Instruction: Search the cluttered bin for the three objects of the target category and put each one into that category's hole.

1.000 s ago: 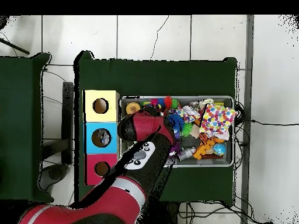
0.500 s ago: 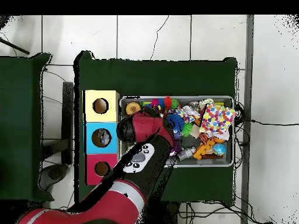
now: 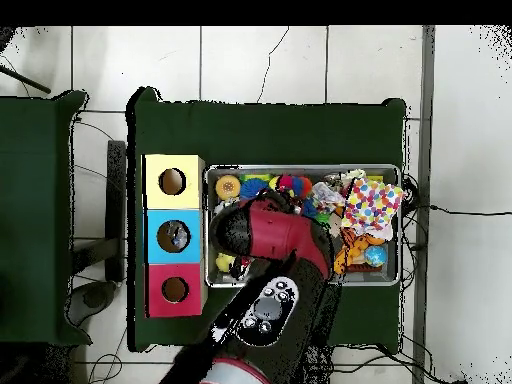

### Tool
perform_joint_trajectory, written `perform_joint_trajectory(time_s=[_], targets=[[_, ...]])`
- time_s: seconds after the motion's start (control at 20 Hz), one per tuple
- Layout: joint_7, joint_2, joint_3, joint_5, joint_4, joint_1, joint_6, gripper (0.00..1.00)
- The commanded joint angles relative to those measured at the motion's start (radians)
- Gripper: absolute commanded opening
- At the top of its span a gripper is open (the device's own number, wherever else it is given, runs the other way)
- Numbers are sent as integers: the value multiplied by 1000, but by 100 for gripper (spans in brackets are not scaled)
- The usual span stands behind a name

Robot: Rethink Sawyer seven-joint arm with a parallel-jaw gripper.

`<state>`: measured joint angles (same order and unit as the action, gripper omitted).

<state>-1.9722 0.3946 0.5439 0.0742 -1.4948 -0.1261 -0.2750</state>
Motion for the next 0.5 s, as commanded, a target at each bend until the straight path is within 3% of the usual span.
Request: perform_joint_trajectory(time_s=[0.05,0.5], targets=[[52,131,-169,-81,-141,115,-112,0],[131,197,-273,-177,-169,266,-106,0]])
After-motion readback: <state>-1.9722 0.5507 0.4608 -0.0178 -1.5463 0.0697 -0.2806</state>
